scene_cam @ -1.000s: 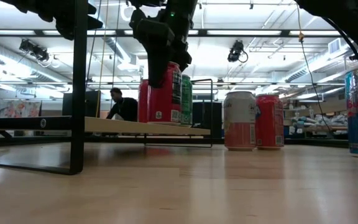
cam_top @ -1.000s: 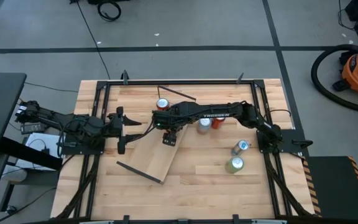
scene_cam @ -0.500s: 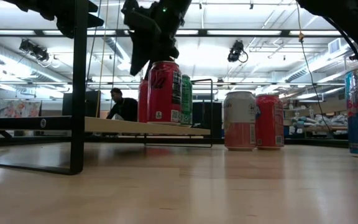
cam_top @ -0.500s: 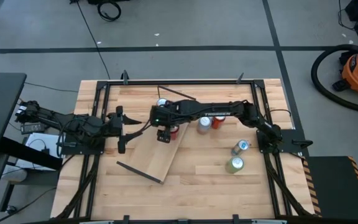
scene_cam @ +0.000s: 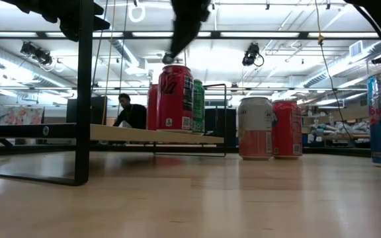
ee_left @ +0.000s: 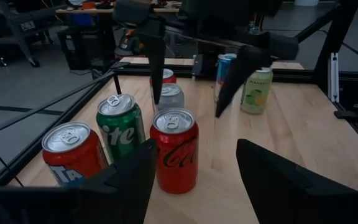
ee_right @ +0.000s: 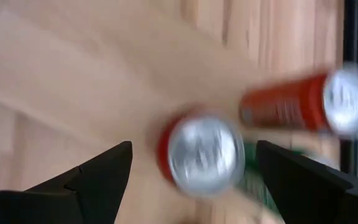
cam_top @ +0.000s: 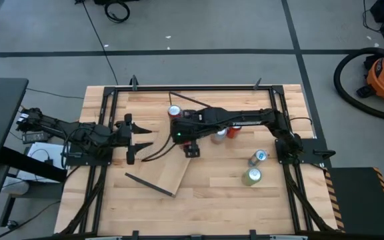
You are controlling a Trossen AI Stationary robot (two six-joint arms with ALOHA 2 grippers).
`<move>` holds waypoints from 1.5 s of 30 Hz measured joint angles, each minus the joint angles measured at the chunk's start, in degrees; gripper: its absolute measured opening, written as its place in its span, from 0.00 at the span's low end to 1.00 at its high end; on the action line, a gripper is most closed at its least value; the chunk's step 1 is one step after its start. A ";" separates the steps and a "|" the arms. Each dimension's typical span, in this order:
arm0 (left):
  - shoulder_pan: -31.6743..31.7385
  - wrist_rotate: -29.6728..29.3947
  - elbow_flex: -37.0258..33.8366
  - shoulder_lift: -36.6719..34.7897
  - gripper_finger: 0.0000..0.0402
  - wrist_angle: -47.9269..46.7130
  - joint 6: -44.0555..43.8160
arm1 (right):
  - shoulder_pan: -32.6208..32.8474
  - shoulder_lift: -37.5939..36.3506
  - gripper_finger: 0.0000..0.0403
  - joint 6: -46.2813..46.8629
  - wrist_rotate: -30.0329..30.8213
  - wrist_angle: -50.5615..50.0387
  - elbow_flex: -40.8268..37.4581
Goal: Place canned beverage on shelf
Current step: Put the red soda can on the shelf
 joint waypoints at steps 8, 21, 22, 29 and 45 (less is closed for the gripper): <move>0.00 0.02 0.00 0.00 0.58 -0.14 -0.41 | 2.93 0.13 0.87 9.39 4.78 -9.47 -1.16; -0.04 0.17 -0.02 0.00 0.58 -0.91 -3.31 | 4.94 0.13 0.87 18.37 3.58 0.94 -15.42; -0.04 0.17 -0.02 0.00 0.58 -1.06 -3.52 | 5.26 -0.03 0.87 18.87 3.94 2.57 -16.84; -0.07 0.17 -0.04 0.00 0.58 -1.82 -4.55 | 6.53 -5.50 0.87 22.63 6.28 13.45 -30.22; -0.07 0.15 -0.09 0.00 0.58 0.30 -4.52 | 5.28 -13.80 0.87 27.58 4.75 50.99 -54.34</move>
